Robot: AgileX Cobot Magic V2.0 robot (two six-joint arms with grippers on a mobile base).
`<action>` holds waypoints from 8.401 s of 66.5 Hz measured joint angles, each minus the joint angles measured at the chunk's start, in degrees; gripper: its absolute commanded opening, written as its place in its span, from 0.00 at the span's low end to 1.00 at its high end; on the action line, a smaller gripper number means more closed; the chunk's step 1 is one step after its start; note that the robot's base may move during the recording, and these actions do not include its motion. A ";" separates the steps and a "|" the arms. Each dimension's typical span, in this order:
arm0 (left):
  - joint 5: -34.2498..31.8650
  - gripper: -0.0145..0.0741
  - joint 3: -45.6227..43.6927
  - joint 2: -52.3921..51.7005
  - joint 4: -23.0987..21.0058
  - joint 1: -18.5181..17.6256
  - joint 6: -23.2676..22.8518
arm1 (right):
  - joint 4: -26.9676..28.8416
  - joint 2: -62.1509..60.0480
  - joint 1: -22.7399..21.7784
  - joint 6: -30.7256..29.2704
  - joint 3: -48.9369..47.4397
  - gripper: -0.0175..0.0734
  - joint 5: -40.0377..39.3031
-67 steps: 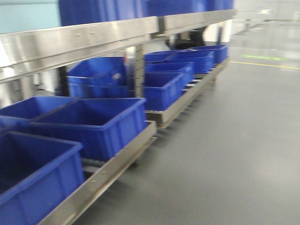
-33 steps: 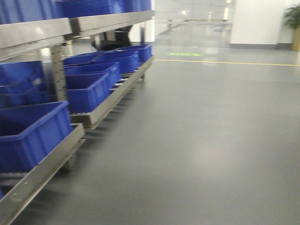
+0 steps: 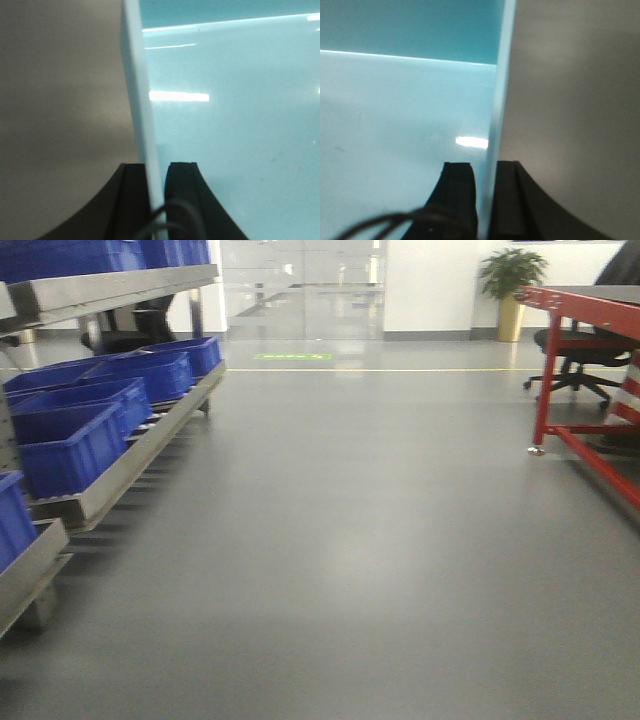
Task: Move two blue bins to right shelf middle
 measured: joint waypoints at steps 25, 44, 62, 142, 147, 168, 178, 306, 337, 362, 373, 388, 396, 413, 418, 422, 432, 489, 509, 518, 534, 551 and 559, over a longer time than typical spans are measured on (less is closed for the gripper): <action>0.00 0.04 0.00 0.00 -0.11 0.00 0.00 | 0.00 0.00 0.00 0.00 0.00 0.02 0.00; 0.00 0.04 0.00 0.00 -0.11 0.00 0.00 | 0.00 0.00 0.00 0.00 0.00 0.02 0.00; 0.00 0.04 0.00 0.00 -0.11 0.00 0.00 | 0.00 0.00 0.00 0.00 0.00 0.02 0.00; 0.00 0.04 0.00 0.00 -0.11 0.00 0.00 | 0.00 0.00 0.00 0.00 0.00 0.02 -0.11; 0.00 0.04 0.00 0.00 -0.11 0.00 0.00 | 0.00 0.00 0.00 0.00 0.00 0.02 -0.11; 0.00 0.04 0.00 0.00 -0.11 0.00 0.00 | -0.10 0.00 0.00 0.00 0.00 0.02 -0.11; 0.00 0.04 0.00 0.00 -0.11 0.00 0.00 | -0.10 0.00 0.00 0.00 0.00 0.02 -0.11; -23.84 0.04 0.11 0.20 1.51 0.00 1.42 | -1.09 0.00 -0.24 0.44 -0.43 0.02 -3.00; -27.05 0.04 0.11 0.20 1.78 0.00 1.98 | -0.65 0.00 -0.24 0.86 -0.41 0.02 -2.89; -27.36 0.04 0.11 0.20 1.87 0.00 2.07 | -0.55 0.00 -0.24 0.86 -0.41 0.02 -2.67; -27.40 0.04 0.11 0.20 1.87 0.00 2.07 | -0.55 0.00 -0.24 0.86 -0.41 0.02 -2.57; -27.49 0.04 0.11 0.20 1.87 0.11 2.07 | -0.34 0.00 -0.24 0.86 -0.41 0.02 -2.57; -27.49 0.04 0.11 0.20 1.87 0.11 2.07 | -0.34 0.00 -0.24 0.86 -0.41 0.02 -2.57; -27.60 0.04 0.11 0.20 1.87 0.11 2.07 | -0.34 0.00 -0.24 0.86 -0.41 0.02 -2.45; -27.60 0.04 0.11 0.20 1.87 0.11 2.07 | -0.34 0.00 -0.24 0.98 -0.41 0.02 -2.45; -27.60 0.04 0.11 0.20 1.87 0.11 2.07 | -0.34 0.00 -0.24 0.98 -0.41 0.02 -2.45; -27.81 0.04 0.11 0.20 1.87 0.11 2.07 | -0.34 0.00 -0.24 0.98 -0.41 0.02 -2.45; -28.24 0.04 0.11 0.20 1.87 0.11 2.07 | -0.36 -0.52 -0.24 0.98 -0.41 0.02 -2.13; -28.24 0.04 0.11 0.20 1.87 0.11 2.07 | -0.47 -0.52 -0.24 0.98 -0.41 0.02 -2.13; -28.24 0.04 0.11 0.20 1.87 0.11 2.07 | -0.47 -0.52 -0.24 0.98 -0.41 0.02 -2.13; -28.24 0.04 0.11 0.20 1.87 0.11 2.07 | -0.47 -0.52 -0.24 0.98 -0.41 0.02 -2.13; -28.24 0.04 0.11 0.20 1.87 0.11 2.07 | -0.47 -0.52 -0.24 0.98 -0.41 0.02 -2.13; -28.24 0.04 0.11 0.20 1.87 0.11 2.07 | -0.35 -0.52 -0.24 0.98 -0.41 0.02 -2.13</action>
